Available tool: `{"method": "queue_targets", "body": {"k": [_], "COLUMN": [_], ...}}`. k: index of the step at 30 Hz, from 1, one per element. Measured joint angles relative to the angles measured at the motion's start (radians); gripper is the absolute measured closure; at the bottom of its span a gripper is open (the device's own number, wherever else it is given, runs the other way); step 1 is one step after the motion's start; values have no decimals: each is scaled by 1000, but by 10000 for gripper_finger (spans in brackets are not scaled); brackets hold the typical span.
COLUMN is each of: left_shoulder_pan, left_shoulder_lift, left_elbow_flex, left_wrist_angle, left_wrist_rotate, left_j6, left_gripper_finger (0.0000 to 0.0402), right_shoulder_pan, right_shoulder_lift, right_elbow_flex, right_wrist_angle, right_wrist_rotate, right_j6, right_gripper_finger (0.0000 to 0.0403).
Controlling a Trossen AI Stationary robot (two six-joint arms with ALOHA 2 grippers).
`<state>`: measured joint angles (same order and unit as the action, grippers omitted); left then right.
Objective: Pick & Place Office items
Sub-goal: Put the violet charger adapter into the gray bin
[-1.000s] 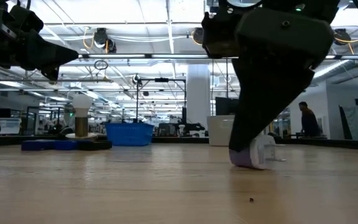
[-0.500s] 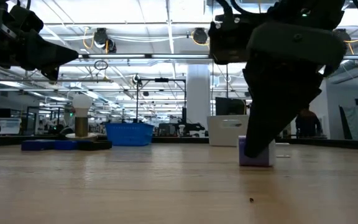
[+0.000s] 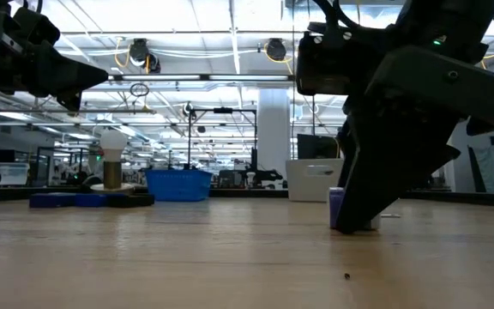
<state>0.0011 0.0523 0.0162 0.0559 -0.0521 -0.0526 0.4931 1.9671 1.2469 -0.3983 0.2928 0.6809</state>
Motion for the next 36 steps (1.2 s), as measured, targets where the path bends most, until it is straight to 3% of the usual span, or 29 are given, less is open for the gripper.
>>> {"method": "queue_targets", "body": {"k": [23, 36], "left_shoulder_pan": [0, 0], "left_shoulder_lift": [0, 0], "left_elbow_flex": [0, 0], "left_wrist_angle": [0, 0], "left_wrist_rotate": [0, 0], "left_j6": [0, 0], "left_gripper_finger": [380, 380], "right_shoulder_pan": [0, 0], "right_shoulder_lift": [4, 5], "right_elbow_flex": [-3, -3], "right_wrist_angle": [27, 25], "right_wrist_rotate": [-3, -13], "right_j6": [-73, -73], "right_gripper_finger": [153, 232]}}
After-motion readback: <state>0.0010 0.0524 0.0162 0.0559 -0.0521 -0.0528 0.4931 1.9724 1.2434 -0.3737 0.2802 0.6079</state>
